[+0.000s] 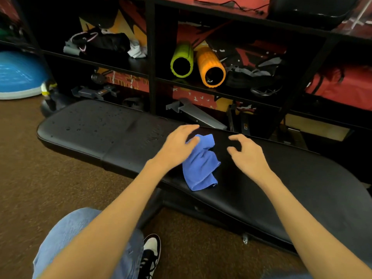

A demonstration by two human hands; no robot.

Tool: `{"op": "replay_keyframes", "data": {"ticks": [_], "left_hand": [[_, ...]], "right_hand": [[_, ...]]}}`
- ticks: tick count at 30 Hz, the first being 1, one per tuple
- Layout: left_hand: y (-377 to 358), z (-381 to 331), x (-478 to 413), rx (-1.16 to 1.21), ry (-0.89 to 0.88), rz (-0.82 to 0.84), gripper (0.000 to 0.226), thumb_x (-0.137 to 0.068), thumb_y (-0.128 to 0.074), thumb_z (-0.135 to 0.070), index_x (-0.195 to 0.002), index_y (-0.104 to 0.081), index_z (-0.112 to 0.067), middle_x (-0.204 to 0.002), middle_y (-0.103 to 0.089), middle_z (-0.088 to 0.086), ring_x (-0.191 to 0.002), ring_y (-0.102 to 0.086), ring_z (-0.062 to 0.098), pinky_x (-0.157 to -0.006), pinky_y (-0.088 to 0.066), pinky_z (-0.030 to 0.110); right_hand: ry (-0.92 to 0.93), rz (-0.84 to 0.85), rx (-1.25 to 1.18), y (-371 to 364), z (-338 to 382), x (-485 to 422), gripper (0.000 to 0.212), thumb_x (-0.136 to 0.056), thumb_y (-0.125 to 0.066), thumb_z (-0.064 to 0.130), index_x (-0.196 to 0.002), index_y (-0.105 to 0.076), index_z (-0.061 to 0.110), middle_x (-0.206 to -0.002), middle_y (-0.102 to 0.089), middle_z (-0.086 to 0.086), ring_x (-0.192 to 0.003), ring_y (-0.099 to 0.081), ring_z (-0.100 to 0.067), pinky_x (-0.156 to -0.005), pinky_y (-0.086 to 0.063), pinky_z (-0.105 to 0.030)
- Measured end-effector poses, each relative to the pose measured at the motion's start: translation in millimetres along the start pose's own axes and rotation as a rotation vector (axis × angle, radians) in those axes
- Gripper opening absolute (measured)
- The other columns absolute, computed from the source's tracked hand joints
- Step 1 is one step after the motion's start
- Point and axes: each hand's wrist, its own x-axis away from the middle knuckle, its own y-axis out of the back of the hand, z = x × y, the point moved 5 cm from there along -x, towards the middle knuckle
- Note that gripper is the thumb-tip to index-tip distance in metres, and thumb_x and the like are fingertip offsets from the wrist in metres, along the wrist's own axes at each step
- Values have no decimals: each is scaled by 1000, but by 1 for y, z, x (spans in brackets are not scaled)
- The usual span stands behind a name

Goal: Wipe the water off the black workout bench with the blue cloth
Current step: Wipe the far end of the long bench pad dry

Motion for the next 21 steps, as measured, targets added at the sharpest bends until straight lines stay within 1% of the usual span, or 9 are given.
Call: {"op": "replay_keyframes", "data": {"ticks": [2,4,6,7,9,12,15,18,21], "left_hand": [[31,15,5,-70,43,-95,39,-95,-54,-23,-134,-53,-17,-136,-51,3,-125,-47,17,-94,-28,12],[54,34,14,-129,112,-145,38,-95,-54,-23,-132,-54,-18,-134,-53,2,-120,-50,19,-92,-30,16],[70,52,25,-158,188,-170,38,-96,-53,-25,-134,-52,-19,-135,-51,1,-119,-50,20,-97,-35,25],[76,60,29,-166,223,-184,39,-96,-52,-25,-135,-51,-20,-136,-50,1,-120,-49,21,-101,-35,30],[81,74,32,-204,274,-201,40,-96,-52,-26,-136,-49,-20,-139,-47,3,-120,-50,23,-109,-32,41],[77,83,28,-320,304,-172,43,-96,-51,-28,-138,-44,-21,-144,-41,3,-125,-46,25,-114,-19,55],[72,90,23,-404,311,-143,48,-96,-49,-32,-142,-39,-21,-149,-34,5,-140,-27,25,-113,-11,57],[75,99,16,-440,364,-143,53,-97,-46,-36,-145,-32,-19,-152,-27,6,-144,-16,26,-113,-9,58],[78,109,16,-442,430,-128,56,-97,-43,-39,-147,-28,-17,-154,-24,7,-145,-13,27,-113,-9,58]], "right_hand": [[84,29,-30,-13,23,-3,37,-91,-52,22,-128,-51,22,-125,-56,-1,-98,-54,-15,-85,-40,-28],[144,67,-58,-33,41,-2,40,-92,-51,26,-132,-47,22,-132,-53,0,-114,-51,-15,-98,-39,-34],[166,119,-72,-56,57,2,48,-92,-50,36,-137,-39,24,-140,-44,-1,-129,-40,-20,-109,-30,-48],[159,146,-57,-68,62,3,53,-92,-49,42,-140,-34,26,-144,-38,-2,-134,-33,-22,-112,-24,-51],[148,164,50,-89,67,3,61,-91,-46,49,-144,-25,27,-149,-25,-6,-139,-20,-28,-112,-15,-52],[197,81,233,-104,61,0,61,-93,-45,46,-146,-25,23,-153,-16,-12,-141,-12,-33,-113,-15,-50],[196,14,156,-104,52,-3,61,-92,-50,39,-145,-28,18,-152,-18,-12,-138,-19,-29,-110,-21,-40],[143,-31,36,-98,47,-29,60,-87,-57,28,-141,-34,14,-142,-31,-12,-126,-31,-28,-98,-30,-31],[113,-145,-131,-87,46,-64,33,-82,-59,21,-113,-56,12,-110,-56,-4,-103,-50,-23,-84,-38,-28]]}}
